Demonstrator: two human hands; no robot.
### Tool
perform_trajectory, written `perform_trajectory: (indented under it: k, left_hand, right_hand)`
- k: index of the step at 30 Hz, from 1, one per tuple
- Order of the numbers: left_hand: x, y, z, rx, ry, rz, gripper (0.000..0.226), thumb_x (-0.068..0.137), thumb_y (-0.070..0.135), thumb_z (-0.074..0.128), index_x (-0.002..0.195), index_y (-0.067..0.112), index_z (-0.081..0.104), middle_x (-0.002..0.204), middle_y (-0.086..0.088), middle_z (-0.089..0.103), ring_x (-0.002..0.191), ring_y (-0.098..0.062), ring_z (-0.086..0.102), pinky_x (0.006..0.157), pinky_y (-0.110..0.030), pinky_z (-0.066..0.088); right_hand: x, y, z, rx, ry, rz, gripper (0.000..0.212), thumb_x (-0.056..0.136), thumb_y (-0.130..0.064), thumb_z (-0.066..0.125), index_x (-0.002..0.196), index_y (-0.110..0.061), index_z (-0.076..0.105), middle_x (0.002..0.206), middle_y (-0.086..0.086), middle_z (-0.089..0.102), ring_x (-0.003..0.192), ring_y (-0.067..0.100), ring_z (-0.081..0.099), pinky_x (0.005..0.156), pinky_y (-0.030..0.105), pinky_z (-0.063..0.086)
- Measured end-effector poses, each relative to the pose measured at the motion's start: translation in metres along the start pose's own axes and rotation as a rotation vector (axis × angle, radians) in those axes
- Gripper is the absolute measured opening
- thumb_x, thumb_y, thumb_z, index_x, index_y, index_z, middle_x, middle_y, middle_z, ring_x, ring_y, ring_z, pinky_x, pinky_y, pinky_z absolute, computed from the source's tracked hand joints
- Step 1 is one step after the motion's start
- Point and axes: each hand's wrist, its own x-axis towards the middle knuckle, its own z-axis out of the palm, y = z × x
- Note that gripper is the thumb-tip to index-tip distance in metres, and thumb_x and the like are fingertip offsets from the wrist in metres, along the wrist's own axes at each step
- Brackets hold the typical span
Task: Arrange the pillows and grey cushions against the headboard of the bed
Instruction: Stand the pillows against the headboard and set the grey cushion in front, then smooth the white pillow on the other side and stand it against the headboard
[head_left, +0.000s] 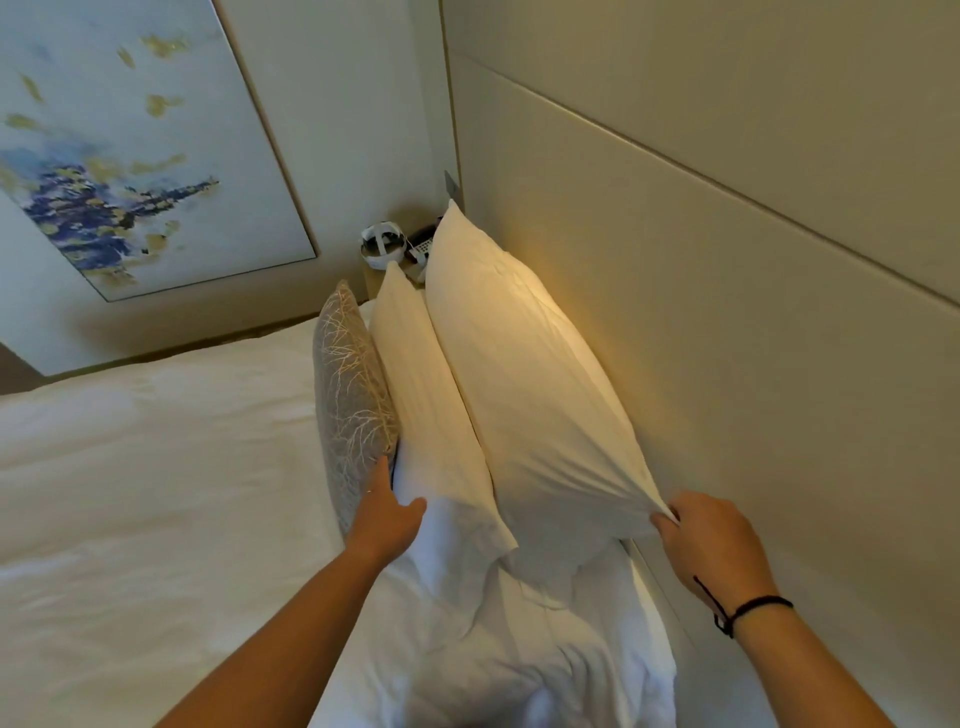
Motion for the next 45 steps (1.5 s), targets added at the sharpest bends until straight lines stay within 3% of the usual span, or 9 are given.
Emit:
perform_trajectory:
  k: [4, 8, 15, 19, 22, 26, 29, 34, 45]
  left_hand:
    - [-0.019, 0.002, 0.006, -0.014, -0.051, 0.003, 0.074, 0.093, 0.028, 0.063, 0.155, 0.018, 0.023, 0.156, -0.007, 0.035, 0.139, -0.028, 0.039, 0.112, -0.043, 0.036]
    - [-0.039, -0.001, 0.028, 0.055, -0.156, 0.068, 0.045, 0.093, 0.031, 0.062, 0.137, 0.024, 0.052, 0.131, 0.001, 0.06, 0.113, -0.018, 0.059, 0.095, -0.033, 0.048]
    - [-0.054, 0.014, 0.065, 0.159, -0.428, 0.39, 0.017, 0.091, 0.027, 0.062, 0.102, 0.04, 0.06, 0.082, 0.011, 0.068, 0.076, 0.004, 0.062, 0.064, -0.012, 0.042]
    - [-0.062, 0.011, 0.094, 0.248, -0.678, 0.574, 0.012, 0.092, 0.036, 0.06, 0.101, 0.044, 0.058, 0.084, 0.013, 0.069, 0.079, 0.002, 0.063, 0.068, -0.012, 0.043]
    - [-0.074, 0.0, 0.119, 0.386, -0.875, 0.717, 0.013, 0.097, 0.037, 0.055, 0.107, 0.033, 0.061, 0.101, 0.013, 0.067, 0.09, -0.006, 0.063, 0.078, -0.015, 0.046]
    - [-0.115, -0.013, 0.139, 0.436, -1.069, 0.831, 0.008, 0.097, 0.042, 0.053, 0.093, 0.037, 0.058, 0.091, 0.019, 0.062, 0.078, 0.0, 0.059, 0.066, -0.003, 0.038]
    - [-0.158, -0.026, 0.147, 0.486, -1.21, 0.917, 0.011, 0.096, 0.048, 0.052, 0.087, 0.043, 0.055, 0.086, 0.032, 0.055, 0.078, 0.004, 0.058, 0.064, -0.001, 0.035]
    - [-0.217, -0.057, 0.145, 0.569, -1.35, 1.096, 0.006, 0.094, 0.05, 0.054, 0.091, 0.046, 0.057, 0.083, 0.033, 0.057, 0.079, 0.005, 0.06, 0.062, -0.001, 0.037]
    - [-0.418, -0.139, 0.103, 0.722, -1.55, 1.369, 0.007, 0.093, 0.044, 0.056, 0.09, 0.042, 0.062, 0.085, 0.019, 0.065, 0.082, 0.0, 0.061, 0.066, -0.021, 0.05]
  right_hand:
    - [-0.019, 0.002, 0.005, 0.134, 0.109, 0.086, 0.032, 0.093, -0.033, 0.056, 0.066, -0.018, 0.052, 0.057, -0.003, 0.055, 0.052, 0.015, 0.051, 0.045, 0.027, 0.037]
    - [-0.05, -0.001, 0.025, 0.336, 0.161, 0.192, 0.014, 0.09, -0.041, 0.06, 0.095, -0.028, 0.058, 0.064, -0.009, 0.06, 0.061, 0.011, 0.058, 0.054, 0.029, 0.046]
    - [-0.13, 0.005, 0.08, 0.502, -0.046, 0.446, 0.02, 0.093, -0.037, 0.058, 0.111, -0.028, 0.057, 0.088, -0.011, 0.064, 0.081, 0.007, 0.061, 0.079, 0.026, 0.051]
    - [-0.204, 0.01, 0.1, 0.498, -0.029, 0.708, 0.021, 0.1, -0.024, 0.044, 0.115, -0.026, 0.058, 0.114, -0.004, 0.065, 0.095, 0.011, 0.059, 0.083, 0.021, 0.045]
    - [-0.269, -0.002, 0.11, 0.568, 0.049, 0.944, 0.024, 0.101, -0.021, 0.04, 0.111, -0.027, 0.061, 0.107, -0.008, 0.064, 0.092, 0.008, 0.058, 0.075, 0.02, 0.043]
    - [-0.357, -0.033, 0.125, 0.605, 0.121, 1.148, 0.022, 0.1, -0.025, 0.043, 0.108, -0.029, 0.063, 0.084, -0.015, 0.06, 0.072, 0.003, 0.054, 0.06, 0.019, 0.039]
    - [-0.416, -0.06, 0.131, 0.659, 0.169, 1.25, 0.015, 0.099, -0.032, 0.048, 0.104, -0.034, 0.061, 0.094, -0.014, 0.064, 0.081, 0.003, 0.059, 0.065, 0.019, 0.044]
    - [-0.495, -0.099, 0.146, 0.699, 0.253, 1.39, 0.01, 0.097, -0.036, 0.052, 0.099, -0.032, 0.061, 0.094, -0.008, 0.067, 0.083, 0.007, 0.06, 0.077, 0.026, 0.05]
    - [-0.703, -0.179, 0.219, 0.815, 0.675, 1.701, 0.012, 0.09, -0.047, 0.057, 0.088, -0.037, 0.064, 0.084, -0.016, 0.065, 0.075, 0.004, 0.061, 0.061, 0.022, 0.046]
